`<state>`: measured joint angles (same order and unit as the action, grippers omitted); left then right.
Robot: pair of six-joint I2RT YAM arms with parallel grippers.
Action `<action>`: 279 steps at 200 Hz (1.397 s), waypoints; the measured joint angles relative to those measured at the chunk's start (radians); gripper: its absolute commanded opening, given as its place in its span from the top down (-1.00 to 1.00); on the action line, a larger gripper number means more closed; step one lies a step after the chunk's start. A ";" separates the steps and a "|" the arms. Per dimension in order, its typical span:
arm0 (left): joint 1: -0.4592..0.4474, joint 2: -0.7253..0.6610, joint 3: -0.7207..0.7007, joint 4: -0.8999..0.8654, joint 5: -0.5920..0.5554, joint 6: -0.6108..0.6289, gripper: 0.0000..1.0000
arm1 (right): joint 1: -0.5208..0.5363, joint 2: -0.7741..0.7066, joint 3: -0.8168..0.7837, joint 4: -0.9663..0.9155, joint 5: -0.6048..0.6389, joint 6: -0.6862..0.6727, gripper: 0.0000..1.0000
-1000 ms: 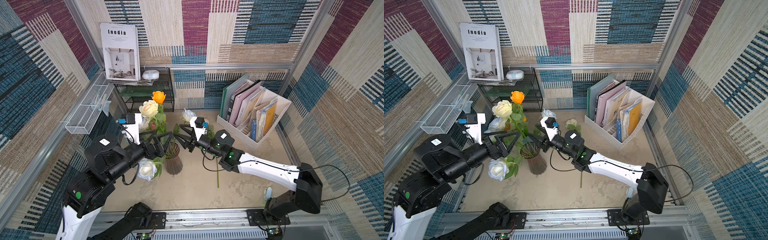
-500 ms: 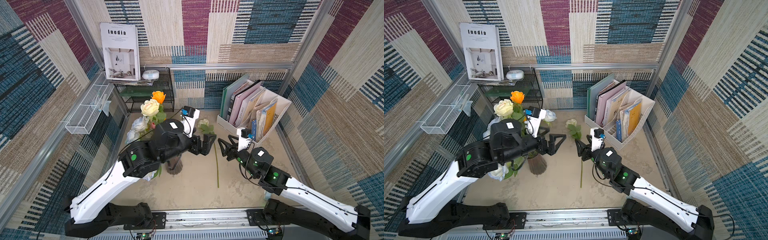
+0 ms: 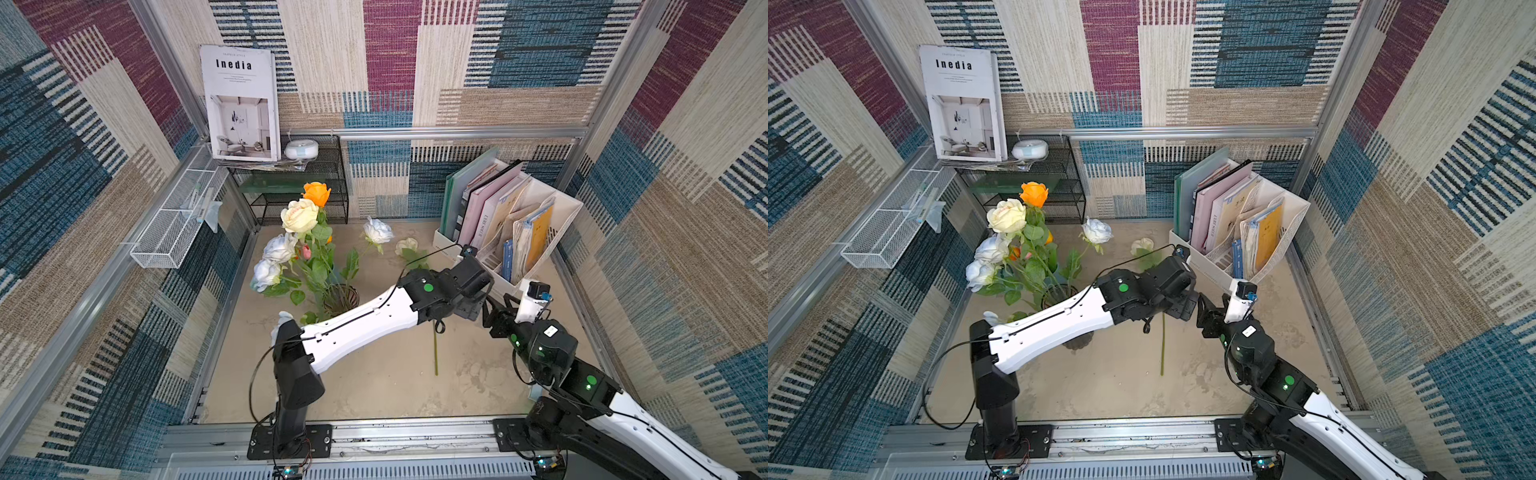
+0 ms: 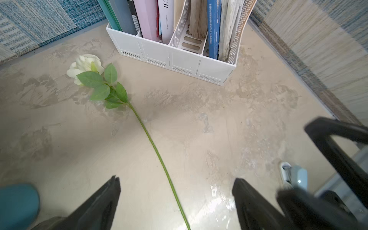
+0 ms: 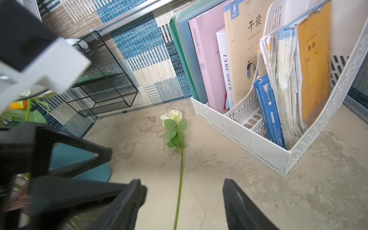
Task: Arrange the flowers in different vases according to their variety
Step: Pick up the flower at the center of the board.
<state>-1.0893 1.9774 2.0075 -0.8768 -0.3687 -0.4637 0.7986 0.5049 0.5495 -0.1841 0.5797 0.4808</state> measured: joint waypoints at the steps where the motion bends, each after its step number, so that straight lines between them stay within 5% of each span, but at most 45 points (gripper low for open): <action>1: 0.000 0.005 0.004 -0.001 -0.002 -0.001 -0.76 | 0.000 -0.002 0.000 -0.002 0.000 0.000 -0.39; 39: 0.056 0.217 0.131 -0.064 -0.029 -0.066 -0.34 | -0.001 -0.030 -0.002 -0.042 -0.002 0.001 -0.36; 130: 0.192 0.546 0.281 -0.113 0.074 -0.233 -0.12 | -0.004 -0.079 -0.002 -0.084 -0.009 0.003 -0.32; 163: 0.229 0.592 0.324 -0.112 0.096 -0.251 -0.07 | -0.004 -0.077 -0.003 -0.084 -0.012 0.003 -0.31; 238: 0.291 0.669 0.452 -0.111 0.126 -0.259 1.00 | -0.005 -0.068 -0.009 -0.079 -0.024 0.000 -0.30; 279: 0.277 0.616 0.415 -0.116 0.185 -0.262 1.00 | -0.006 -0.059 -0.023 -0.076 -0.036 0.004 -0.30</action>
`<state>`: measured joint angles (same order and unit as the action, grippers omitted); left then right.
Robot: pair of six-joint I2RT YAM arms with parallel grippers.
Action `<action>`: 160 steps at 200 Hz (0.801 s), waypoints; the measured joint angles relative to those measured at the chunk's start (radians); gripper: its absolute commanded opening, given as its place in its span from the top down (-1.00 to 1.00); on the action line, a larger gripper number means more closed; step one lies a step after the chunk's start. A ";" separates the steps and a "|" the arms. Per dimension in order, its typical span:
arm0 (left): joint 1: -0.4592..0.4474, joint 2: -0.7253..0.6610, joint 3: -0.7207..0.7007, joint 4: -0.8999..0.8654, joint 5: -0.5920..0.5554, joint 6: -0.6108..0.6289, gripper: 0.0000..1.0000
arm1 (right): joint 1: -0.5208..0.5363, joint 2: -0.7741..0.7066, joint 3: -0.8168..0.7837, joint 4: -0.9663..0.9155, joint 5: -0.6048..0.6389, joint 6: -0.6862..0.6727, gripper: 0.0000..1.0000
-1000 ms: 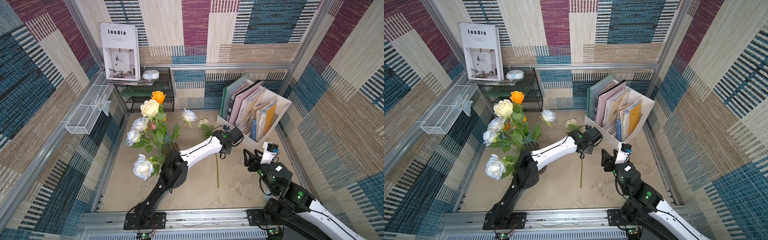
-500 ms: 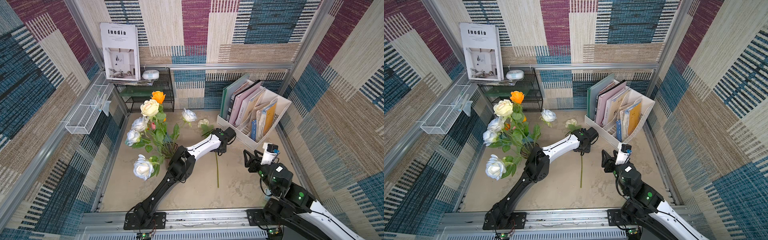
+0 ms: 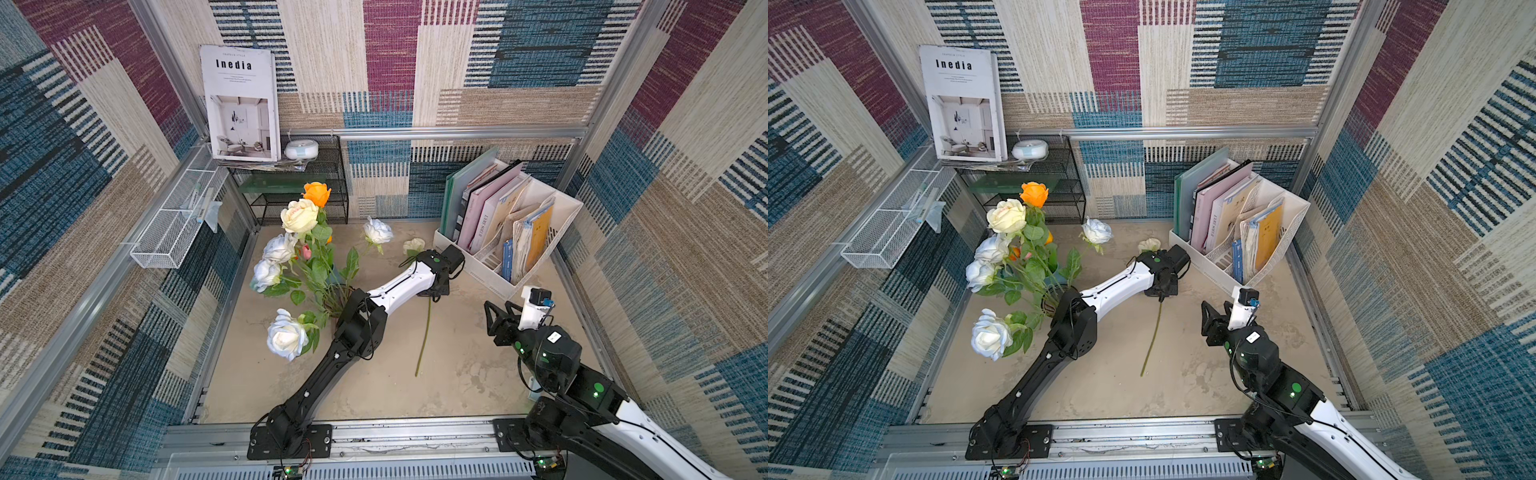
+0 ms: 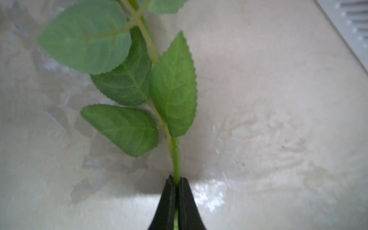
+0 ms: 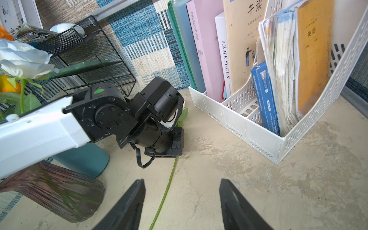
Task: Arrange the flowers in different vases according to their variety
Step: Pick up the flower at the center of the board, then insert the flower into the vase.
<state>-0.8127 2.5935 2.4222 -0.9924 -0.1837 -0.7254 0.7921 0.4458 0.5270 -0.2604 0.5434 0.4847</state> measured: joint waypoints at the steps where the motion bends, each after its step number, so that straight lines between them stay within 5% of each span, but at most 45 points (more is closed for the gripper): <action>1: -0.002 -0.003 -0.001 0.000 0.000 0.000 1.00 | 0.000 0.000 0.000 0.000 -0.001 0.000 -0.30; 67: -0.123 -0.395 -0.156 0.098 -0.108 0.103 1.00 | 0.000 -0.001 -0.004 0.004 -0.032 0.024 -0.28; 160: -0.167 -1.027 -0.529 0.486 -0.330 0.530 1.00 | 0.000 -0.024 -0.038 0.042 -0.075 0.056 -0.21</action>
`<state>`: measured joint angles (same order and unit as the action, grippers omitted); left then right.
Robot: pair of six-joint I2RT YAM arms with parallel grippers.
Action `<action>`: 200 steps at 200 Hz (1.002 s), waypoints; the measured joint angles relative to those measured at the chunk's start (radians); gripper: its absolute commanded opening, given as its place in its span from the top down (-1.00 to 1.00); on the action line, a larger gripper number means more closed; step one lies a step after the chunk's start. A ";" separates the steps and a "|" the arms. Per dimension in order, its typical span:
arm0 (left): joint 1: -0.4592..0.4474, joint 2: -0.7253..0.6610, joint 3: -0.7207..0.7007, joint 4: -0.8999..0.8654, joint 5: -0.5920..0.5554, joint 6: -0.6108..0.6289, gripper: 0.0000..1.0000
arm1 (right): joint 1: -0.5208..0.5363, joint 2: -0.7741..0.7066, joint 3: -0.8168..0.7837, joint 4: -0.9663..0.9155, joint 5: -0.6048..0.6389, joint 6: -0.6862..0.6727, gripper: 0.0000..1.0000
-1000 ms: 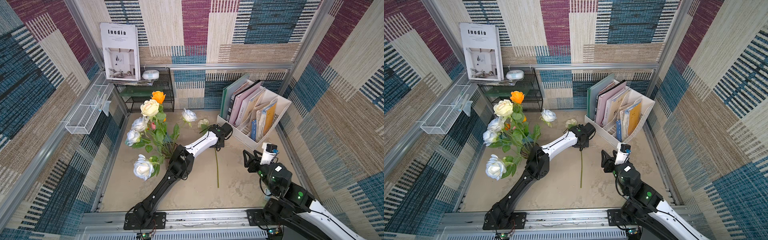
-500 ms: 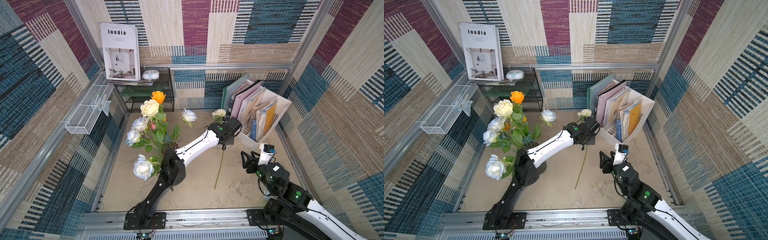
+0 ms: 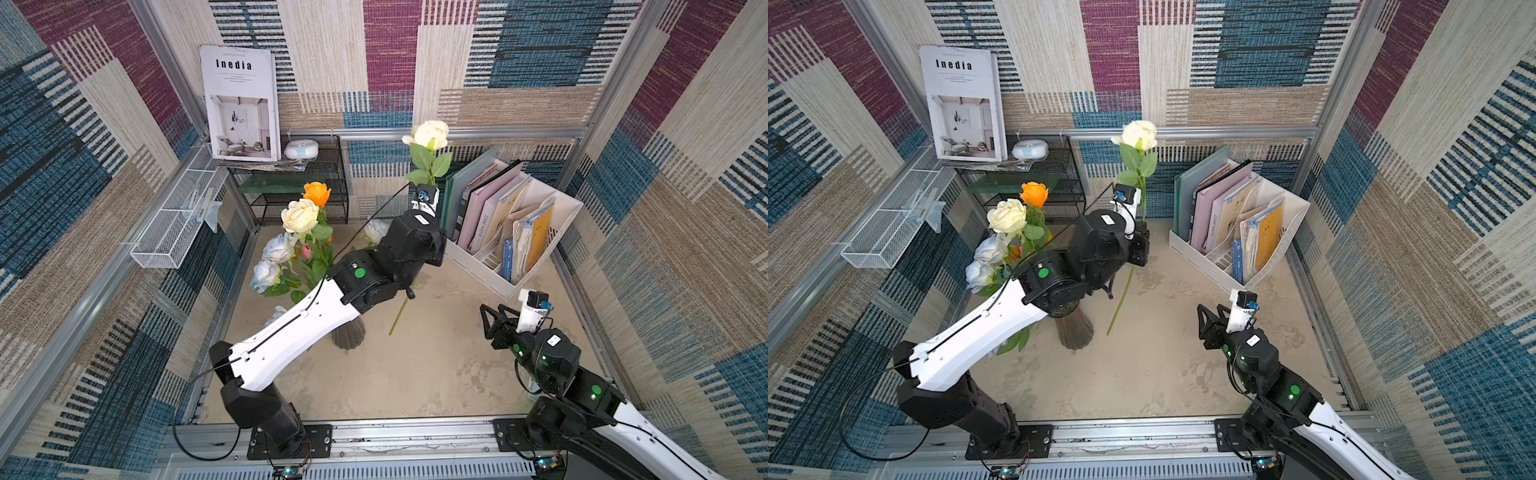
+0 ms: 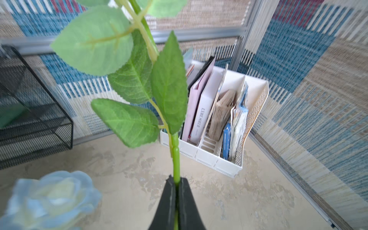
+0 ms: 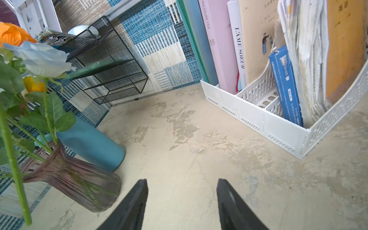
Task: Arrange the flowers in different vases according to their variety
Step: Insert the flower into the vase.
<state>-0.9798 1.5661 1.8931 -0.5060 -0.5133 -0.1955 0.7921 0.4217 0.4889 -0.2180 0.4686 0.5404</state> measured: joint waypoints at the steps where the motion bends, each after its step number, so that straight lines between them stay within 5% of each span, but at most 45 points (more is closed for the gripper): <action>1: 0.000 -0.004 -0.003 0.004 -0.001 0.003 1.00 | 0.000 0.000 0.000 0.001 0.000 0.000 -0.21; 90: 0.072 -0.365 -0.469 0.464 -0.066 0.357 1.00 | 0.000 0.043 -0.001 0.039 -0.029 0.019 -0.19; 200: 0.182 -0.629 -0.881 0.693 0.006 0.272 1.00 | 0.000 0.099 -0.007 0.081 -0.074 0.045 -0.16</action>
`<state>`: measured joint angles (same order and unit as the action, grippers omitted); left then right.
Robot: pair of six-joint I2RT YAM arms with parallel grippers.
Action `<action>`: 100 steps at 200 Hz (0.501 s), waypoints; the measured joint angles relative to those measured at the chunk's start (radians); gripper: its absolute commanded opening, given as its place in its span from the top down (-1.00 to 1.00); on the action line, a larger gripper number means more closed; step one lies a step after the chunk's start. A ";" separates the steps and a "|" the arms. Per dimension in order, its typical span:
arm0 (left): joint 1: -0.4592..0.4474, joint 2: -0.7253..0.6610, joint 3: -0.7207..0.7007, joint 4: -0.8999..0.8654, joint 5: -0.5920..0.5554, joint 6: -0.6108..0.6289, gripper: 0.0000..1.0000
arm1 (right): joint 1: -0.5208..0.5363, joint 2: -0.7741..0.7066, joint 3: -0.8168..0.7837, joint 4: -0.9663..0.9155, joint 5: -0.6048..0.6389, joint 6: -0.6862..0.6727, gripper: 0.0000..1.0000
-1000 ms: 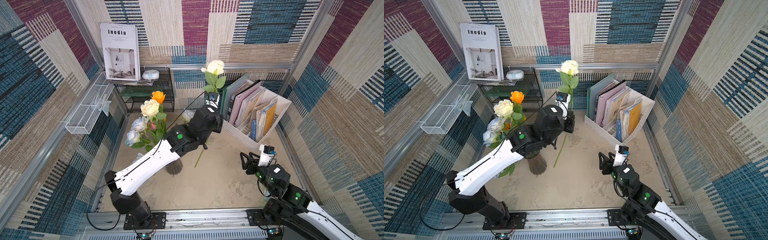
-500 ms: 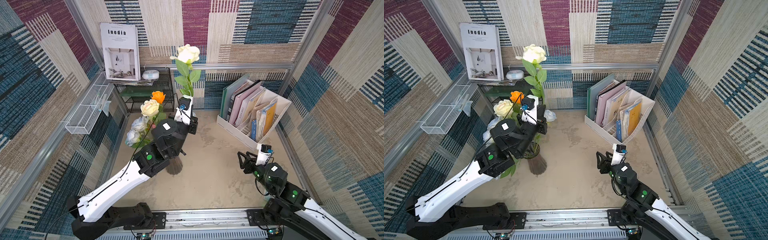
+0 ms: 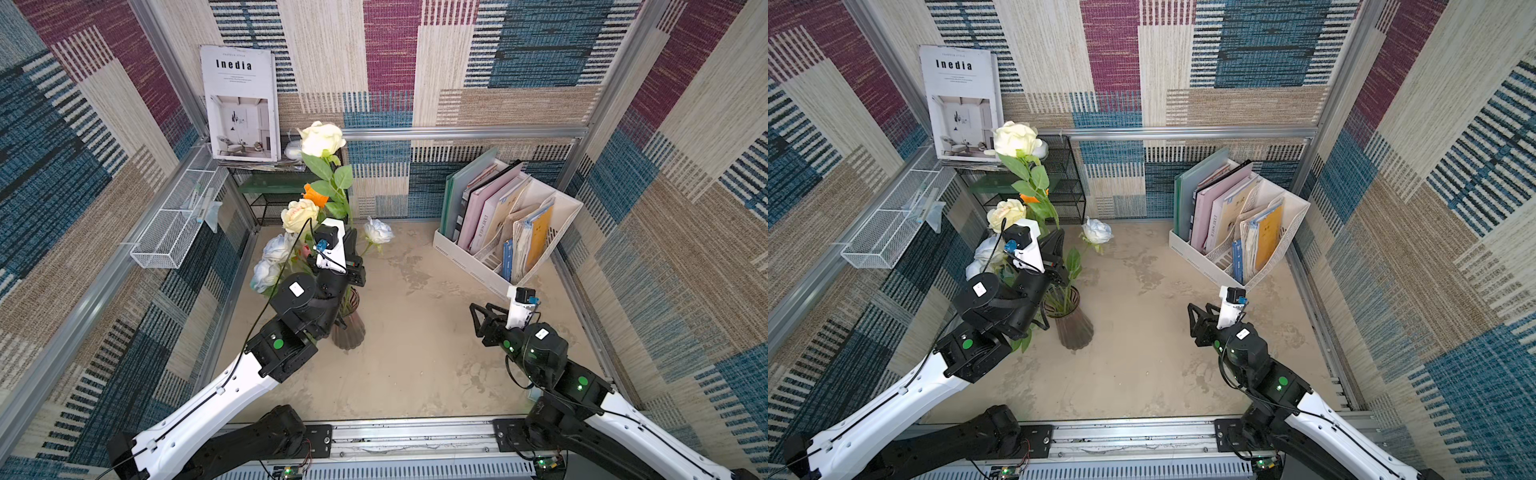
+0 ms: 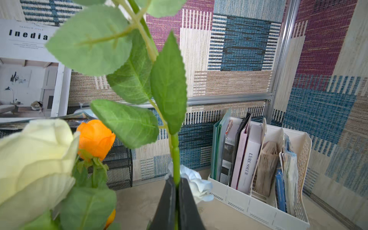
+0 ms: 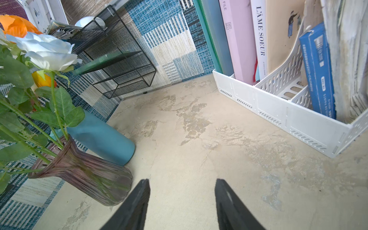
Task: Arrange the flowers in different vases according to their variety
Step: Insert the flower into the vase.
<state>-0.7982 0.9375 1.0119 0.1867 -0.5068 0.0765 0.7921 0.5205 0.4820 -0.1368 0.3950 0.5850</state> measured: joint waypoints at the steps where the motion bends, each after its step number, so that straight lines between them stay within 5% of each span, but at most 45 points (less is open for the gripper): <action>1: 0.000 -0.001 -0.003 0.000 -0.001 -0.001 1.00 | 0.000 0.000 0.000 0.000 0.000 0.000 -0.16; 29: 0.005 -0.056 -0.078 -0.002 -0.054 -0.033 1.00 | 0.000 0.000 0.000 0.000 -0.008 0.005 -0.15; 42: 0.011 -0.077 -0.090 -0.021 -0.057 -0.047 0.62 | 0.000 0.001 0.000 0.001 -0.009 0.009 -0.15; 62: 0.011 -0.103 -0.080 -0.079 -0.064 -0.074 0.47 | 0.000 0.015 0.000 0.014 -0.022 0.016 -0.14; 85: 0.011 -0.136 -0.051 -0.169 -0.053 -0.104 -0.12 | 0.000 0.040 0.000 0.030 -0.035 0.020 -0.14; 100: 0.011 -0.149 -0.011 -0.249 -0.043 -0.146 -0.23 | 0.000 0.055 0.003 0.039 -0.047 0.023 -0.14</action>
<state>-0.7868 0.7883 1.0012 -0.0624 -0.5503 -0.0696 0.7921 0.5758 0.4850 -0.0975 0.3485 0.6075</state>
